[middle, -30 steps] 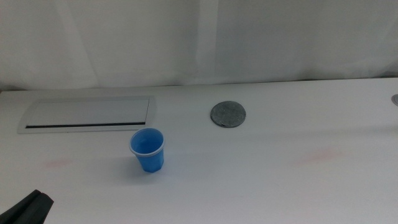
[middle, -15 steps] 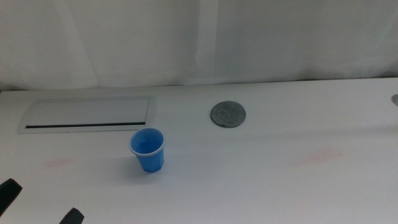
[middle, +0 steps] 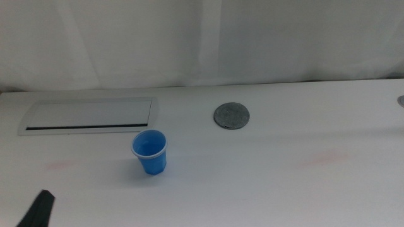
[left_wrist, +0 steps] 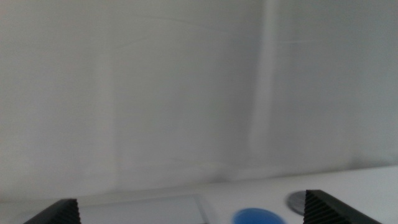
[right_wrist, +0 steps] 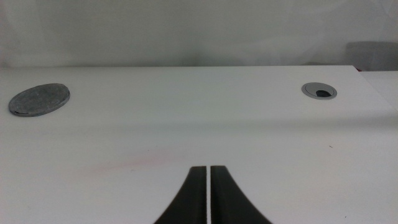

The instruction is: Place an empty cup on a cup mat.

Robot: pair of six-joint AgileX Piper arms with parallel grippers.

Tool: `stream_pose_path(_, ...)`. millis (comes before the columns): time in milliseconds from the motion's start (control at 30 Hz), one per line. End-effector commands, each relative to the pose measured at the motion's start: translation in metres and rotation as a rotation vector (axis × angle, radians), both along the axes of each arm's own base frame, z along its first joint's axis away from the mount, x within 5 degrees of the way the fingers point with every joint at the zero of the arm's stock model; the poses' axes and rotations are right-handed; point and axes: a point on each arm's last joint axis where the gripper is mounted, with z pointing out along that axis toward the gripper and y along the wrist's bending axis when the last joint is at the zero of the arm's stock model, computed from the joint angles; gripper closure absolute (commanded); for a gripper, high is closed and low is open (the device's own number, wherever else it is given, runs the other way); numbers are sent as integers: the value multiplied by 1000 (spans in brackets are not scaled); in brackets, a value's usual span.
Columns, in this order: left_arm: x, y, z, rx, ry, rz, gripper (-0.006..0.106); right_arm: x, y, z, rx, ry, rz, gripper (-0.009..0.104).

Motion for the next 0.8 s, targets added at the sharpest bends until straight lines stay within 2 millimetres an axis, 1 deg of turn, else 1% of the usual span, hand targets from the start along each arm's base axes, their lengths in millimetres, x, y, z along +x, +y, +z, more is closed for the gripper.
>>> stream_pose_path(0,0,4,-11,-33,10,71,9,-1,0,-9,-14,22,-1,98)
stream_pose_path(233,1,13,-10,-39,-6,229,9,-1,0,-9,-14,22,-1,98)
stream_pose_path(367,1,13,-8,-41,-23,237,9,-1,0,-9,-14,22,-1,98)
stream_pose_path(500,0,13,-3,-98,-38,230,9,-1,0,-9,-14,22,-1,98)
stream_pose_path(567,-1,13,5,-122,-51,227,9,-1,0,-9,-14,22,-1,98)
stream_pose_path(667,-5,14,24,-154,-65,233,9,-1,0,-9,-14,22,-1,98)
stream_pose_path(767,-10,17,42,-153,-16,261,9,-1,0,-9,-14,22,-1,98)
